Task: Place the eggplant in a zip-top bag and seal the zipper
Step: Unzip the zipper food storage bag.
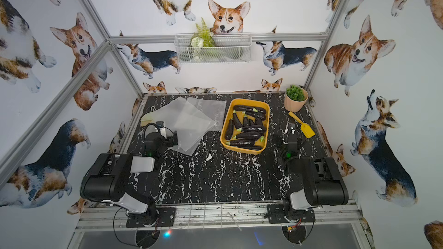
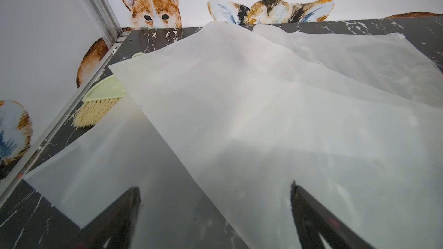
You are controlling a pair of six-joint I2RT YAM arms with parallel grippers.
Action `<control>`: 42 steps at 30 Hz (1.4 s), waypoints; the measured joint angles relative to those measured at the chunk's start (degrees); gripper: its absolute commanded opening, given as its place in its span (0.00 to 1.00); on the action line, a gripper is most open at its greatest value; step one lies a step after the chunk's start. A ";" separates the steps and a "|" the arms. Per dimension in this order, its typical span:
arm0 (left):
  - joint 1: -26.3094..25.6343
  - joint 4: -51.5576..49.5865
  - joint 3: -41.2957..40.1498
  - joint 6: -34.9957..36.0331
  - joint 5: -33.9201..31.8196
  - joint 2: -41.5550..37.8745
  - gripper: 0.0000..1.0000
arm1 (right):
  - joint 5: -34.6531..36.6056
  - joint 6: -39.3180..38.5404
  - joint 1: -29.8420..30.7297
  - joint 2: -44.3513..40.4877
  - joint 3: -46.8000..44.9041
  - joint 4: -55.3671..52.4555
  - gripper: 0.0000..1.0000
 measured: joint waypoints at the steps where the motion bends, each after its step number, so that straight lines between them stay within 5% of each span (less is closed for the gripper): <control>1: 0.00 0.00 0.00 0.00 0.00 0.00 0.99 | 0.00 0.00 0.00 0.00 0.00 0.00 0.99; 26: 1.16 -0.20 0.39 -0.04 1.33 -0.15 0.99 | -0.24 -0.22 -0.02 -0.13 0.26 -0.24 1.00; 34: 2.08 -21.77 16.55 -3.37 4.35 -11.04 0.97 | 1.51 3.45 0.46 -15.02 12.15 -20.76 0.98; 36: -0.35 -29.94 21.18 -4.59 4.76 -10.80 0.94 | 2.05 6.21 1.25 -16.09 14.73 -28.41 0.96; 42: -18.03 -50.56 38.62 -4.31 3.26 -1.36 0.84 | 2.08 10.45 6.34 -14.40 22.80 -42.73 0.90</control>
